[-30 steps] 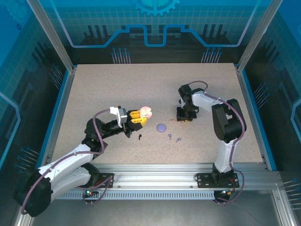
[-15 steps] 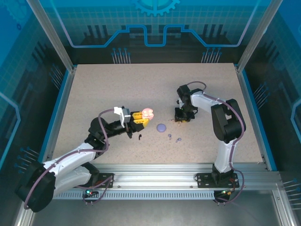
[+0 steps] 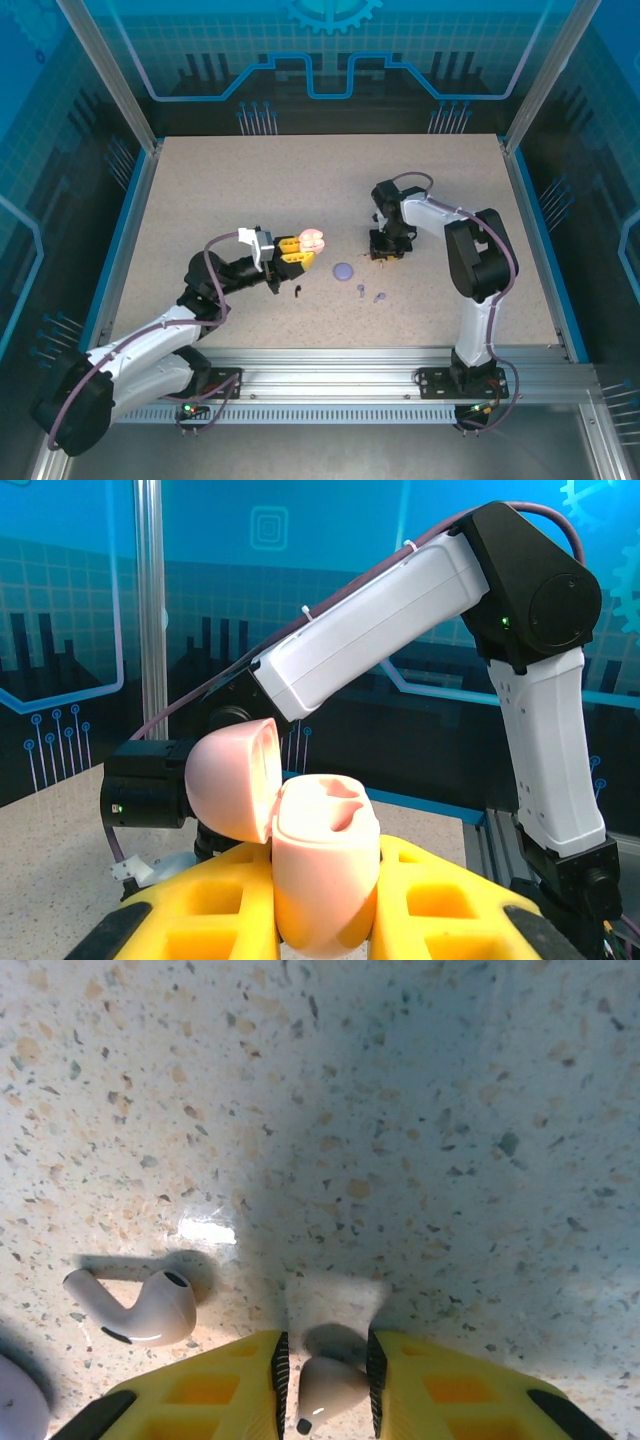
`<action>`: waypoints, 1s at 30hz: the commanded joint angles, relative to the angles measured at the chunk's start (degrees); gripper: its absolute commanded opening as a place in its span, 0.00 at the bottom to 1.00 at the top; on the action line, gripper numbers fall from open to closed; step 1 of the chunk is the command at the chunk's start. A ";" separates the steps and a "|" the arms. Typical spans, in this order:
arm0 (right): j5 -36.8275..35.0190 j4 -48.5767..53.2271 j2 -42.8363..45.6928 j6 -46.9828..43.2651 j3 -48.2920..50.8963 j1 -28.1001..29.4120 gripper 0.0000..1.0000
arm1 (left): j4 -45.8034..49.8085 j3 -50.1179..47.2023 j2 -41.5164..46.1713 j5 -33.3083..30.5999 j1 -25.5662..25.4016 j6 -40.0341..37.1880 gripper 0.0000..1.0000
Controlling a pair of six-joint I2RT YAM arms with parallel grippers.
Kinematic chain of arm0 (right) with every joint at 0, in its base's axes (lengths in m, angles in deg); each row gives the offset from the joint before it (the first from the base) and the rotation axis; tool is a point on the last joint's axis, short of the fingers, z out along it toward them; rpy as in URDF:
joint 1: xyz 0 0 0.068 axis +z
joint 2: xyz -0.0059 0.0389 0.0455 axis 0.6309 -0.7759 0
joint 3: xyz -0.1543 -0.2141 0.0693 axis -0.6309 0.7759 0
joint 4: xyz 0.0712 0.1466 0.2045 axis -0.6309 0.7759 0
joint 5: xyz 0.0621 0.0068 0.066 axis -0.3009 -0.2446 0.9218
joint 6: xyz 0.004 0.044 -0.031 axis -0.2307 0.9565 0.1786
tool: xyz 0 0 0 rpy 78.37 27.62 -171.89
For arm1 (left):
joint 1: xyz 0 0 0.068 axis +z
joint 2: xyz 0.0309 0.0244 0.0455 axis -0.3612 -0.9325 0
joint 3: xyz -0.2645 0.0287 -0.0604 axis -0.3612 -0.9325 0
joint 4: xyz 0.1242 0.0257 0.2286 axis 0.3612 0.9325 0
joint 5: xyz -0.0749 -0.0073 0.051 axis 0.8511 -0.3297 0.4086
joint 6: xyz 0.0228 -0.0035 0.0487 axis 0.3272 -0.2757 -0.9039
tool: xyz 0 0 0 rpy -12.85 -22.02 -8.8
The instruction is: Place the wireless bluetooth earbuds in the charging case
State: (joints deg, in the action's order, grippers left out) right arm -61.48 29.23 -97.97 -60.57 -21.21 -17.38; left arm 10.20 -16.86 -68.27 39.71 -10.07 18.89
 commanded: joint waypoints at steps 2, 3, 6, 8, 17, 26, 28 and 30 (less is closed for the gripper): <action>0.20 4.17 -2.77 -1.03 -0.86 1.69 0.29 | -0.06 0.10 1.08 -0.86 -0.27 -1.31 0.04; 0.34 4.24 -2.88 -1.06 -0.91 1.72 0.29 | 0.05 0.11 1.13 -0.85 -0.31 -1.37 0.04; 0.56 4.51 -3.01 -1.24 -0.75 1.85 0.28 | 0.33 0.11 1.25 -0.95 -0.23 -1.43 0.04; 0.56 4.61 -2.62 -1.32 -0.66 1.89 0.28 | 0.62 0.11 1.18 -0.96 -0.30 -1.46 0.04; 2.39 2.36 0.80 -1.00 0.94 1.58 0.23 | -0.39 -0.33 -0.21 -1.17 -0.30 -0.52 0.04; 1.62 0.16 7.29 -0.35 3.10 0.54 0.23 | -1.18 -0.34 -2.78 -1.18 -0.30 -0.07 0.05; 1.68 -1.32 10.29 -0.28 4.24 0.41 0.23 | -2.40 -0.34 -4.42 -1.14 -0.29 0.53 0.05; 1.62 -2.61 13.49 -0.61 5.17 0.37 0.23 | -4.34 -0.43 -6.40 -1.14 -0.26 1.57 0.05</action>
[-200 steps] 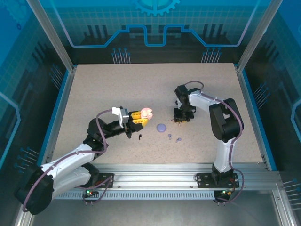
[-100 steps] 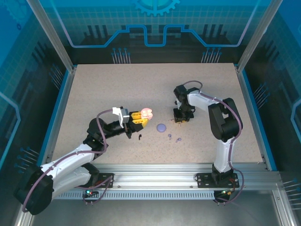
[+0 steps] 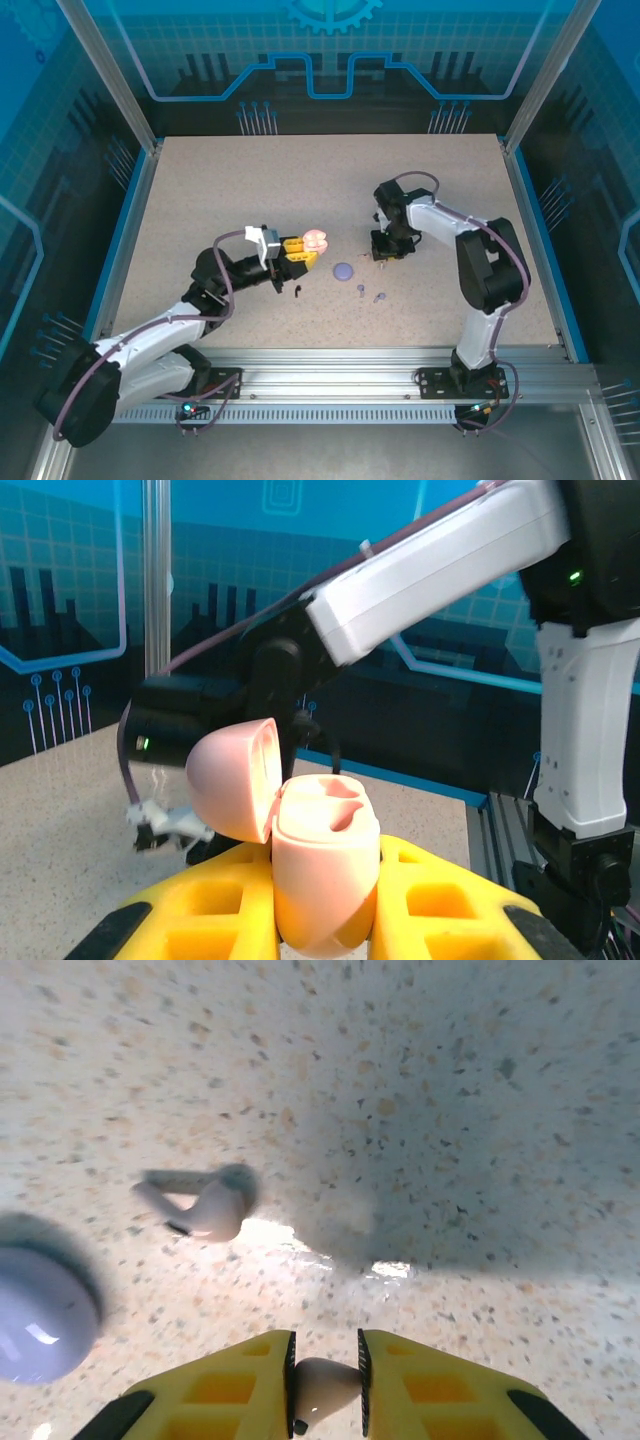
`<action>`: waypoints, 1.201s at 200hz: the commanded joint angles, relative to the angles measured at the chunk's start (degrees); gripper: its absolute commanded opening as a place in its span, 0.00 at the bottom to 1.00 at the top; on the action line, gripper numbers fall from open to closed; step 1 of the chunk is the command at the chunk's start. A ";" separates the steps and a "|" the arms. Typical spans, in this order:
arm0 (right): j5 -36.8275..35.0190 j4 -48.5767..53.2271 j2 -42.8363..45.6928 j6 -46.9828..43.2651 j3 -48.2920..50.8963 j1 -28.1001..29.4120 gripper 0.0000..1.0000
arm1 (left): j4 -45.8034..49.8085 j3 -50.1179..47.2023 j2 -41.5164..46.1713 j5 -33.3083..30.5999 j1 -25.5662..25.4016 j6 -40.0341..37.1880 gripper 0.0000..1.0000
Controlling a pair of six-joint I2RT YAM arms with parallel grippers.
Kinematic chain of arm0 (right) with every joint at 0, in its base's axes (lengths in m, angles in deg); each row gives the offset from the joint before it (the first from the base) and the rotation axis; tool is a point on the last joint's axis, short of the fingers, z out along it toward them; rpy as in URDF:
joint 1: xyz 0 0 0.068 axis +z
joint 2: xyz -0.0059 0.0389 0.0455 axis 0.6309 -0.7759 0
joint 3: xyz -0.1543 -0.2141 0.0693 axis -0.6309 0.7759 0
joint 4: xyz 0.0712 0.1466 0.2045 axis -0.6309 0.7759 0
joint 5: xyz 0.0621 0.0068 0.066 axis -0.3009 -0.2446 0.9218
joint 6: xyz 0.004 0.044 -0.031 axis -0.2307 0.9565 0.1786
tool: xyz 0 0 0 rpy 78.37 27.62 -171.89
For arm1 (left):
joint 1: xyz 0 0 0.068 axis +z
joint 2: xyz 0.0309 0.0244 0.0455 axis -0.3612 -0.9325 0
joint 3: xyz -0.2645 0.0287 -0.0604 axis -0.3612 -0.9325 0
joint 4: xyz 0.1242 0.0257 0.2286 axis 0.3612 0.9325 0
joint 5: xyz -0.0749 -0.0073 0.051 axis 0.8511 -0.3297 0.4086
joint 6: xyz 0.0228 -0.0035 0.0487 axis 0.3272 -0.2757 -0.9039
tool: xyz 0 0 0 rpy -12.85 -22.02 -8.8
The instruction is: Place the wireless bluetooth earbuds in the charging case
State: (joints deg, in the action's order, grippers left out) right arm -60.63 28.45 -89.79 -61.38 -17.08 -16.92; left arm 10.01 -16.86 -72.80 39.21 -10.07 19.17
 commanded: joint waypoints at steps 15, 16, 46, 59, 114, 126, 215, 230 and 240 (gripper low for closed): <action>1.25 -4.72 11.44 0.43 2.81 -0.05 0.23 | -8.22 -0.28 -5.67 -1.12 -0.34 2.91 0.04; 1.39 -5.02 12.18 0.54 3.03 -0.05 0.23 | -8.40 -0.26 -5.88 -1.19 -0.37 3.02 0.04; 3.11 -9.89 22.62 2.24 5.66 -0.05 0.23 | -15.14 0.01 -11.78 -4.16 -0.87 4.35 0.03; 4.07 -11.89 26.57 3.05 6.60 0.04 0.23 | -18.06 0.21 -14.21 -6.45 -1.17 4.36 0.03; 5.47 -17.75 38.32 7.67 8.36 2.22 0.23 | -25.97 2.75 -24.13 -12.76 -3.78 1.11 0.02; 4.84 -18.19 39.68 8.63 8.19 3.29 0.23 | -27.21 3.45 -25.99 -13.06 -4.42 0.58 0.02; -2.37 -16.32 39.97 14.85 4.92 12.19 0.22 | -27.31 8.25 -31.89 -14.30 -8.68 -5.35 0.01; -2.82 -16.58 39.90 15.21 5.01 13.02 0.22 | -27.30 8.75 -32.25 -14.43 -8.85 -5.39 0.01; -3.08 -16.58 39.71 15.39 4.88 13.59 0.22 | -27.30 8.97 -32.44 -14.36 -8.98 -5.61 0.01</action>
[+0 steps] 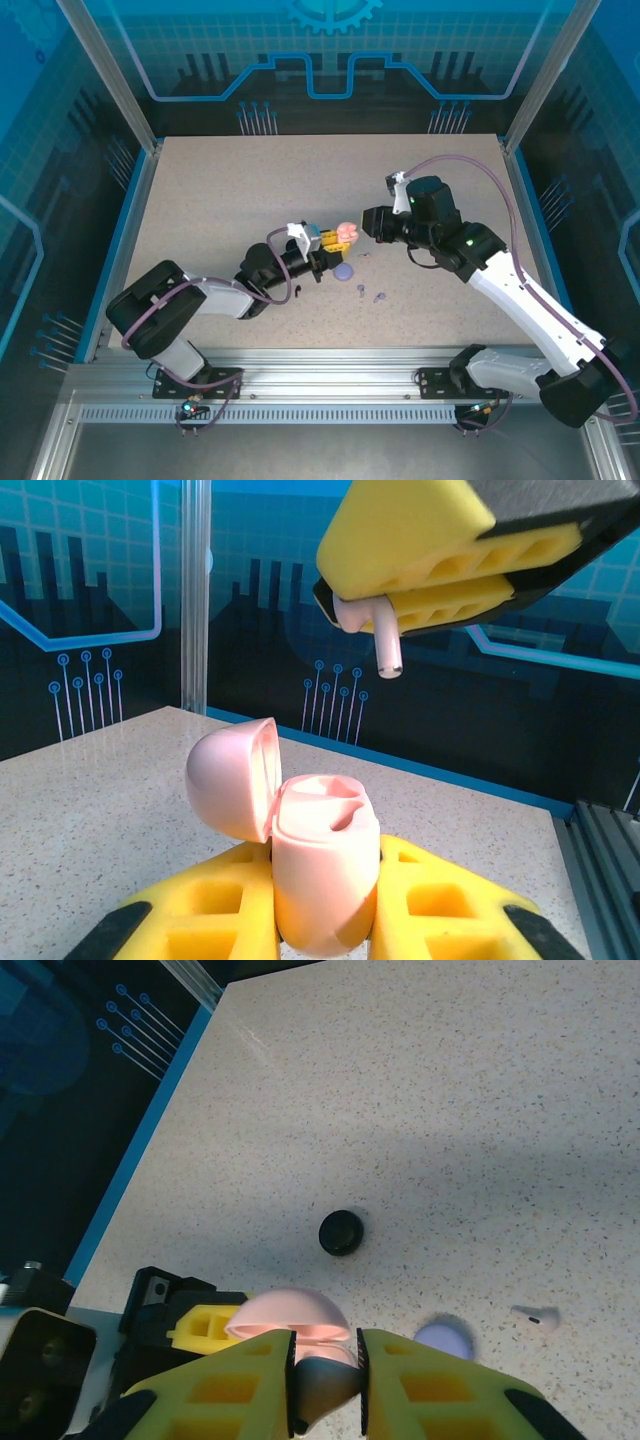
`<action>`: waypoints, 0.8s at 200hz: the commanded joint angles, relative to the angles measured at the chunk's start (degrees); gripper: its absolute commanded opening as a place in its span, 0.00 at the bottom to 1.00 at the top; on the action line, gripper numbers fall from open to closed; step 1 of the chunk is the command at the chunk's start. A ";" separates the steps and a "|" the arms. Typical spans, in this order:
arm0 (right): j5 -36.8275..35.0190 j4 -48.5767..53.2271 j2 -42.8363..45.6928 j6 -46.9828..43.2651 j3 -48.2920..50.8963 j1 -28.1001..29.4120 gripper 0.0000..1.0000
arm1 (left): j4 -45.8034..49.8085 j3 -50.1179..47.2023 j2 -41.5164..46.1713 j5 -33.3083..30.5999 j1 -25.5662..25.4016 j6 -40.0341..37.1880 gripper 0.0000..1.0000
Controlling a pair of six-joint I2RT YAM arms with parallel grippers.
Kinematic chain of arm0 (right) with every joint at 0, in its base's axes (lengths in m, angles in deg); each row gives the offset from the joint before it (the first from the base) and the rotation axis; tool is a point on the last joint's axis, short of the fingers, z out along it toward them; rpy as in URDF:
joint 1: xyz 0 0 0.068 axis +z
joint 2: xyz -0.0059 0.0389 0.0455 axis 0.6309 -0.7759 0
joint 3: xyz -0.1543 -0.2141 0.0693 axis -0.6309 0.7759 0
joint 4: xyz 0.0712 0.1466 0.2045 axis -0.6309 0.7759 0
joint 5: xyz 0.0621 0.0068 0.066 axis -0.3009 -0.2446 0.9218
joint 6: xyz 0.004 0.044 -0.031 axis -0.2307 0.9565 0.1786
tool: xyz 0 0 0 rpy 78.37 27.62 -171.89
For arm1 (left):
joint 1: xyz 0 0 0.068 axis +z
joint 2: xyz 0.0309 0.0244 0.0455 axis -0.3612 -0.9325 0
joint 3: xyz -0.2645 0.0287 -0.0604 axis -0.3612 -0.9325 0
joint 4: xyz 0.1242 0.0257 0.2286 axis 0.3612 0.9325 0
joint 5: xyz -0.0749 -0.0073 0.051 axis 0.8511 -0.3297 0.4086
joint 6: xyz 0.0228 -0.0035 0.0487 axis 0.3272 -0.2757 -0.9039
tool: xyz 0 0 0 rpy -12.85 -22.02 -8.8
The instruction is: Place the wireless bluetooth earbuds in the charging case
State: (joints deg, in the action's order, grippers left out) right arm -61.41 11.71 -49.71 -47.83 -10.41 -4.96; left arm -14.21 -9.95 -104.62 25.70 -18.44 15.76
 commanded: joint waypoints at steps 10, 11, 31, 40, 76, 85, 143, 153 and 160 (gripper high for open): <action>-2.72 0.49 -0.70 1.82 -1.99 2.18 0.22 | -3.08 2.23 -0.79 -0.93 -0.63 -2.30 0.01; -2.78 0.50 -0.76 1.79 -2.00 2.21 0.22 | -3.08 2.24 -0.80 -0.93 -0.68 -2.32 0.01; -3.83 0.85 -1.46 1.58 -2.10 3.15 0.22 | -3.09 2.42 -0.89 -0.93 -0.74 -2.33 0.01; -4.11 1.03 -1.76 1.50 -2.11 3.42 0.22 | -3.04 2.51 -0.89 -0.88 -0.77 -2.32 0.01; -4.58 0.86 -3.05 1.49 -2.20 4.05 0.22 | -3.08 2.51 -0.75 -0.93 -0.94 -2.43 0.01; -4.77 0.85 -3.35 1.36 -2.34 4.24 0.22 | -3.08 2.51 -0.71 -0.93 -0.94 -2.54 0.01; -7.09 1.73 -4.58 0.88 -2.62 5.00 0.22 | -3.08 2.48 -0.80 -1.06 -0.97 -2.60 0.01; -7.69 1.96 -4.81 0.79 -2.65 5.07 0.22 | -3.08 2.43 -0.74 -1.02 -1.03 -2.63 0.01; -8.16 2.01 -4.91 0.79 -2.67 5.18 0.22 | -3.08 2.43 -0.70 -1.02 -1.01 -2.60 0.01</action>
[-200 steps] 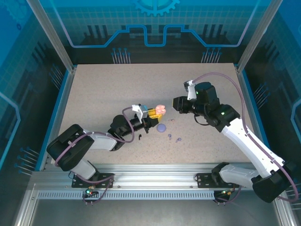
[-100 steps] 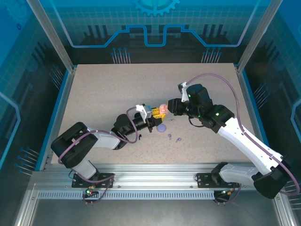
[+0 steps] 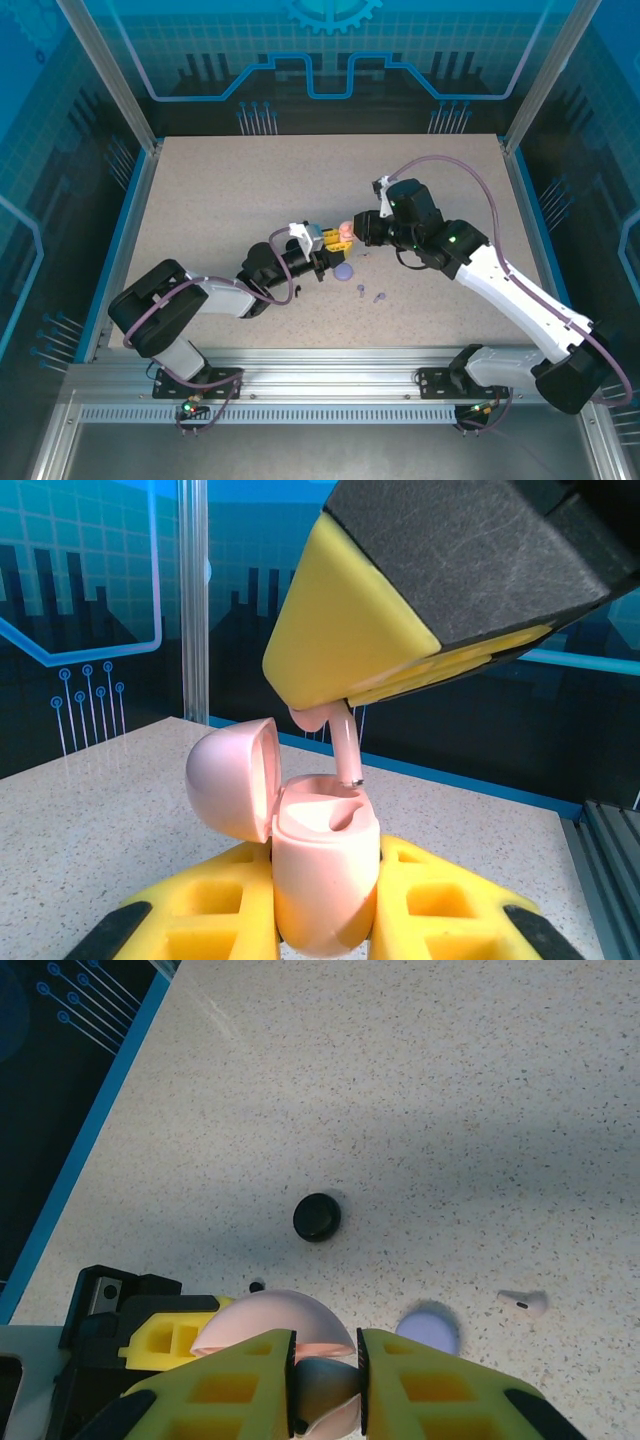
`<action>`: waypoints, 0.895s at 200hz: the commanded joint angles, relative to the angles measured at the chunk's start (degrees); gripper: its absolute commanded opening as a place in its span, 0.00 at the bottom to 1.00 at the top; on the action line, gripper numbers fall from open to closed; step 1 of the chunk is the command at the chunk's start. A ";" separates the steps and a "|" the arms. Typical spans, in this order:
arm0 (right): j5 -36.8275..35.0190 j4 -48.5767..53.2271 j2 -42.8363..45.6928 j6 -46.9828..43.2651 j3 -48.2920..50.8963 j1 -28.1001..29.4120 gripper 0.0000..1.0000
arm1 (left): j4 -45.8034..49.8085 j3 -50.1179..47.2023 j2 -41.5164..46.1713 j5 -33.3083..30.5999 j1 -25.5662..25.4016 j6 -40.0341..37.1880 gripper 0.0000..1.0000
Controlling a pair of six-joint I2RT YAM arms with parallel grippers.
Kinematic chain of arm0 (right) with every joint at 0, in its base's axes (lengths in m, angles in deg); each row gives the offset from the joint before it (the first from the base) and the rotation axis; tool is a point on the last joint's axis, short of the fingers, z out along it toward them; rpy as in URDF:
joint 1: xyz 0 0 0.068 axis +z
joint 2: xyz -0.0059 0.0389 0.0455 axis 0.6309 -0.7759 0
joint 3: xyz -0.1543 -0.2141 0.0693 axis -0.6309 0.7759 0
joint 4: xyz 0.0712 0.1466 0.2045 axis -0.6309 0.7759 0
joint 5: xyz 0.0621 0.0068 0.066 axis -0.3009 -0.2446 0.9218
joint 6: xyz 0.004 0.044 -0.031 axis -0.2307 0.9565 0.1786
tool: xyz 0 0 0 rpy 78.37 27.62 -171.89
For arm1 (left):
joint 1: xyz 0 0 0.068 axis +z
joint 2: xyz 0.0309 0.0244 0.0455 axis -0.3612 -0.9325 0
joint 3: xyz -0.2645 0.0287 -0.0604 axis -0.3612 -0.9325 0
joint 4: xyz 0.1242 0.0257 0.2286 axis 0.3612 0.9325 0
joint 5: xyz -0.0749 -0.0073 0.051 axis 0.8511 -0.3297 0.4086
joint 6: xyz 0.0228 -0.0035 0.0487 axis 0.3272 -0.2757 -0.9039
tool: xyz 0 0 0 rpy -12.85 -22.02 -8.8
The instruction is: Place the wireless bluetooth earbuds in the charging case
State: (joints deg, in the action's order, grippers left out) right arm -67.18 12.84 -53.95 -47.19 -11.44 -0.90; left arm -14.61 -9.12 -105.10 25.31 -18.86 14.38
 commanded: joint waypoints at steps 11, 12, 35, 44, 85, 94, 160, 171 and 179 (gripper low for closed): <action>-2.61 0.79 -0.70 0.15 -1.55 1.23 0.22 | -2.68 1.60 -0.07 -0.66 -0.61 -1.29 0.01; -2.61 0.79 -0.75 0.15 -1.53 1.28 0.22 | -2.68 1.55 -0.06 -0.69 -0.59 -1.30 0.01; -2.25 1.03 -1.38 0.05 -1.77 1.59 0.22 | -2.68 1.50 -0.06 -0.81 -0.58 -1.40 0.01; -2.17 1.14 -1.62 -0.02 -1.86 1.73 0.22 | -2.73 1.50 -0.06 -0.88 -0.63 -1.40 0.01; -0.57 1.80 -2.37 -0.02 -2.45 2.11 0.23 | -2.68 1.42 0.03 -1.02 -0.59 -1.48 0.01; -0.20 1.97 -2.51 -0.02 -2.64 2.17 0.23 | -2.69 1.43 0.09 -1.18 -0.58 -1.51 0.01; 1.81 3.95 -3.69 -0.37 -3.95 2.47 0.26 | -2.66 1.29 0.11 -1.70 -0.63 -1.57 0.01; 1.79 3.95 -3.52 -0.46 -4.06 2.45 0.26 | -2.70 1.24 0.12 -1.76 -0.62 -1.66 0.01; 1.79 3.95 -3.35 -0.46 -4.13 2.45 0.27 | -2.68 1.15 0.12 -1.84 -0.63 -1.68 0.01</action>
State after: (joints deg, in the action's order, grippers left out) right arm -67.44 15.07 -56.96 -47.28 -13.60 0.28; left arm -14.39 -9.12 -105.10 24.19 -19.03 14.36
